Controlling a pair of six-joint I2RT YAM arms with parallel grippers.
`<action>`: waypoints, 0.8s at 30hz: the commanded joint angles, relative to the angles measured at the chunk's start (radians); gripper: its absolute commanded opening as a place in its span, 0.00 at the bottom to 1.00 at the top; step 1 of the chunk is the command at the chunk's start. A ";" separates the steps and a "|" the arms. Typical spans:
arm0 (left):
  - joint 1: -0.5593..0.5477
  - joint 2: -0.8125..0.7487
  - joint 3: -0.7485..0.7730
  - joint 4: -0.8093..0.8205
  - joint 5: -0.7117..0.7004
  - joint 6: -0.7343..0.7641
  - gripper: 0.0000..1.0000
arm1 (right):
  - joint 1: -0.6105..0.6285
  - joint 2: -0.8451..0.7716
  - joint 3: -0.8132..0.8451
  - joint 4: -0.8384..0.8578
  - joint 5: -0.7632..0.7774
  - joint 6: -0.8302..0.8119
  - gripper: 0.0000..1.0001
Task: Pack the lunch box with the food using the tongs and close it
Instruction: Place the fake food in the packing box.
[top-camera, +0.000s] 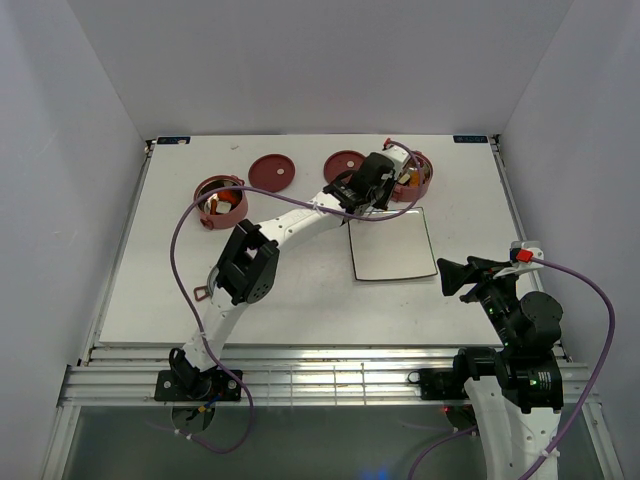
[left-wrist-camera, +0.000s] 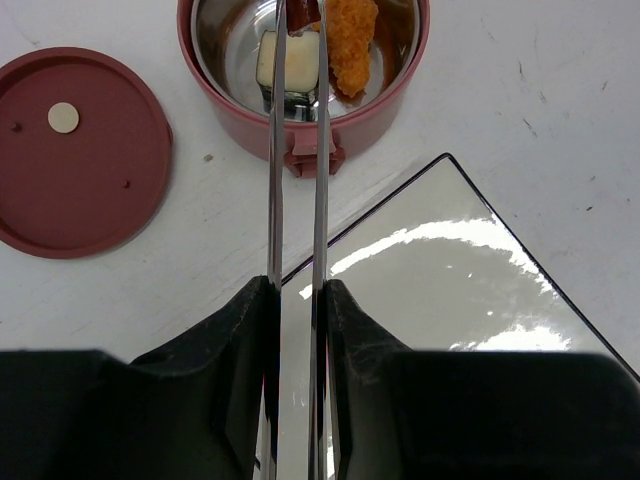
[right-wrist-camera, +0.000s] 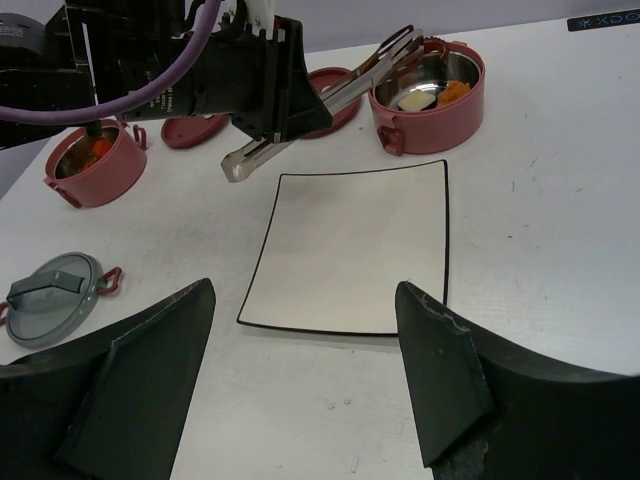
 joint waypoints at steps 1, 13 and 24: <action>0.011 -0.013 0.033 0.051 0.030 -0.001 0.27 | 0.002 0.004 0.017 0.009 0.010 -0.009 0.78; 0.011 -0.020 -0.030 0.083 0.028 0.017 0.38 | 0.001 0.009 0.015 0.011 0.017 -0.006 0.78; 0.010 -0.016 -0.047 0.088 0.039 0.015 0.40 | 0.002 0.007 0.017 0.008 0.020 -0.005 0.78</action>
